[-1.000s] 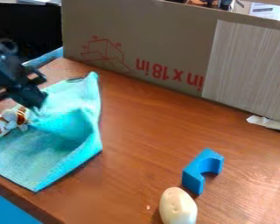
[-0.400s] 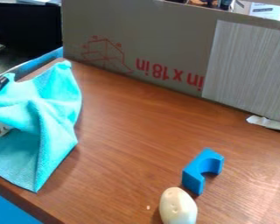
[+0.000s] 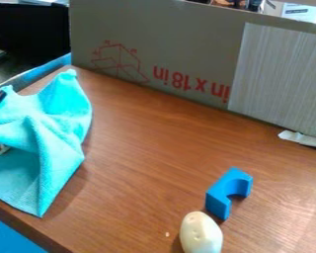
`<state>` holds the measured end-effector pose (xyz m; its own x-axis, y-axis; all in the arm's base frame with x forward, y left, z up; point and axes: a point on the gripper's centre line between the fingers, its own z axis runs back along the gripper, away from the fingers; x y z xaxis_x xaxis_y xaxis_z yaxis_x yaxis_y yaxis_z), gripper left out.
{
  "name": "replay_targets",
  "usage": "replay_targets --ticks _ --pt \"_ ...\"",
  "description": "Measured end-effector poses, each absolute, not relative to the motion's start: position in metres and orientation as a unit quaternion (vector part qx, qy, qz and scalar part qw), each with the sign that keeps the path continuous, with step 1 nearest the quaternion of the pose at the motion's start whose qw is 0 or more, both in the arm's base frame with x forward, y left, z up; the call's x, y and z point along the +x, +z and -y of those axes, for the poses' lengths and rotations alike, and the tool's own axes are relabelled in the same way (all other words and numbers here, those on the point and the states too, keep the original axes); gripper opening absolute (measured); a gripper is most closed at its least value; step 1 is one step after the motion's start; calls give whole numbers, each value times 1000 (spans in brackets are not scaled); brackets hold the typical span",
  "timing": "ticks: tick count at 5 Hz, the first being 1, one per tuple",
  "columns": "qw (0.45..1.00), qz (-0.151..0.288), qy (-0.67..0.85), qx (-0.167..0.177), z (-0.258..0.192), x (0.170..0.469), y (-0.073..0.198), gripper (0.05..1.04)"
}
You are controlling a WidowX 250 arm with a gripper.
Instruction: Fold the cloth from top right to bottom left
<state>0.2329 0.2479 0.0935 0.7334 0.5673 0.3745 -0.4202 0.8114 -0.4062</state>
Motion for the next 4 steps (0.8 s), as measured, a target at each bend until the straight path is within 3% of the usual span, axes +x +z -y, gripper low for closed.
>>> replay_targets --ticks 2,3,4 --pt "918 212 318 -105 -257 223 93 830" --pt "920 190 329 -99 -259 217 101 1006" --pt "932 160 305 -114 -248 223 118 1003"
